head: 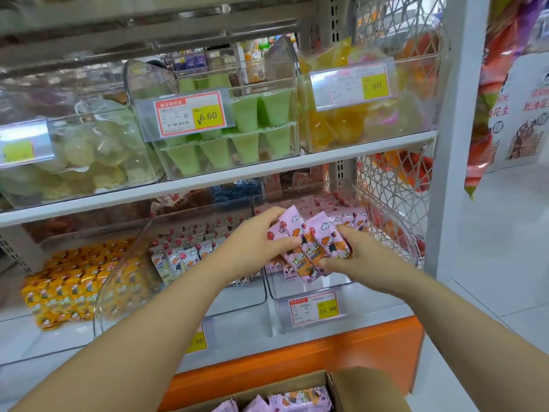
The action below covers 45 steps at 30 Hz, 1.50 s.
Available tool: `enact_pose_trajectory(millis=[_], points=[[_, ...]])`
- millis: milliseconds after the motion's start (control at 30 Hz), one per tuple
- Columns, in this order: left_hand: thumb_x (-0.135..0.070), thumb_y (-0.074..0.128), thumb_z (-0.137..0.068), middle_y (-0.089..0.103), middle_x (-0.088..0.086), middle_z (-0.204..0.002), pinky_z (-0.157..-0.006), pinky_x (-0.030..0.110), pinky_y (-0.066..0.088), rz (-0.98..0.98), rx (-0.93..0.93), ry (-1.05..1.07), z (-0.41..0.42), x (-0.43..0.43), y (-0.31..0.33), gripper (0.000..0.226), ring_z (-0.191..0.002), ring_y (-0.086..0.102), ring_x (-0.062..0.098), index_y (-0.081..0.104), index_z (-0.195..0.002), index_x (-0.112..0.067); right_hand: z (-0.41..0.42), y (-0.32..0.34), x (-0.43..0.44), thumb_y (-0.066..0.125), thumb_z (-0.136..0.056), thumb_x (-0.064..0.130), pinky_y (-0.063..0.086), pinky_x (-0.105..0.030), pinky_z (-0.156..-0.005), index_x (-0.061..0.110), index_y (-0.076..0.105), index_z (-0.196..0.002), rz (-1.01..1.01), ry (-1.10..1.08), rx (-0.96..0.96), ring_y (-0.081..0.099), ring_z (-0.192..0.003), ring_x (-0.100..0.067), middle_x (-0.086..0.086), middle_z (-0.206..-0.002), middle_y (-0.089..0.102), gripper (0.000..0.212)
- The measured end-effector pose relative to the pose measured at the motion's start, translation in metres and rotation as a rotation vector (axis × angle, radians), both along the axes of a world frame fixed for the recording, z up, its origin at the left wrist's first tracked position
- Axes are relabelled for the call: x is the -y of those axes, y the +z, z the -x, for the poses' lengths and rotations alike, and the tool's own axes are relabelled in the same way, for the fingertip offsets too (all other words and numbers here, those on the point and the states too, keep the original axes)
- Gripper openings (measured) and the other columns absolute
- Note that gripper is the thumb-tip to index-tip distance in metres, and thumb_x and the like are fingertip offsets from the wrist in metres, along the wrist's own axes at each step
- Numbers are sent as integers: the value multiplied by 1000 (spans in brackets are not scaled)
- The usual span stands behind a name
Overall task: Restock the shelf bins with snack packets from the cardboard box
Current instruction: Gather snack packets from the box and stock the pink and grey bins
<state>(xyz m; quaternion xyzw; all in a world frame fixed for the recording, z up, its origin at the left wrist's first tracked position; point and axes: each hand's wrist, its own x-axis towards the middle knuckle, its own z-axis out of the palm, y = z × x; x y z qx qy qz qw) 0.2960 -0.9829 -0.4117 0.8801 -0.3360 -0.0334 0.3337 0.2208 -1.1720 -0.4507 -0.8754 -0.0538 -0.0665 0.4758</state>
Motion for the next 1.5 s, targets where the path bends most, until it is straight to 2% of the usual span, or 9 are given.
enact_pose_trajectory(millis=[100, 233, 500, 633, 800, 1000, 1200, 1300, 1500], points=[[-41, 67, -85, 65, -13, -99, -78, 29, 52, -181, 93, 18, -7, 6, 0, 38, -85, 64, 9, 52, -118, -31, -10, 2, -4, 62, -87, 43, 37, -13, -58, 32, 44, -95, 237, -52, -21, 49, -76, -4, 14, -92, 51, 22], [-49, 62, -85, 56, -7, -132, -98, 38, 38, -566, 255, 109, -23, 19, -8, 53, -118, 53, 21, 43, -133, -37, -30, -4, -2, 63, -82, 53, 33, -29, -65, 29, 28, -70, 462, -165, -111, 37, -74, -12, 8, -79, 32, 45], [-44, 64, -84, 54, -7, -134, -104, 44, 31, -766, 276, 187, -65, 38, -20, 53, -122, 50, 20, 45, -133, -34, -83, -25, -7, 73, -80, 34, 24, -23, -47, 18, 31, -68, 347, -184, -228, 34, -57, -9, 1, -68, 38, 46], [-43, 65, -84, 59, -4, -124, -90, 36, 39, -884, 342, 208, -78, 45, -30, 47, -114, 54, 22, 50, -127, -32, -103, -32, -10, 74, -79, 34, 34, -24, -53, 13, 45, -94, 297, -157, -210, 45, -67, -12, 2, -77, 48, 39], [-43, 66, -84, 63, -1, -108, -76, 32, 43, -886, 417, 226, -83, 47, -31, 34, -97, 57, 22, 56, -112, -26, -112, -37, -11, 71, -84, 23, 43, -27, -73, 7, 44, -127, 235, -190, -175, 50, -84, -19, -8, -100, 58, 54], [-49, 71, -76, 50, 10, -125, -90, 42, 42, -901, 509, 290, -82, 47, -33, 65, -114, 49, 30, 45, -126, -18, -109, -41, -10, 70, -84, 19, 39, -26, -67, 9, 41, -123, 211, -184, -189, 51, -80, -19, 1, -84, 51, 50], [-48, 69, -78, 52, 3, -121, -98, 42, 38, -677, 464, 280, -72, 39, -27, 49, -109, 54, 26, 52, -118, -25, -100, -38, -1, 64, -88, 15, 31, -13, -42, 8, 41, -130, 258, -234, -136, 47, -61, -8, 5, -68, 48, 48], [-48, 63, -83, 53, 0, -122, -100, 43, 34, -576, 408, 289, -61, 35, -26, 39, -112, 53, 22, 53, -116, -30, -98, -39, -2, 65, -88, 17, 27, -16, -42, 10, 48, -118, 272, -245, -116, 44, -56, -4, 5, -65, 49, 35], [-44, 58, -89, 47, -3, -133, -102, 38, 32, -450, 340, 322, -44, 25, -32, 35, -124, 39, 21, 53, -121, -34, -101, -27, -10, 64, -86, 25, 39, -24, -53, 9, 52, -90, 315, -246, -98, 57, -74, -25, -6, -76, 57, 21]])
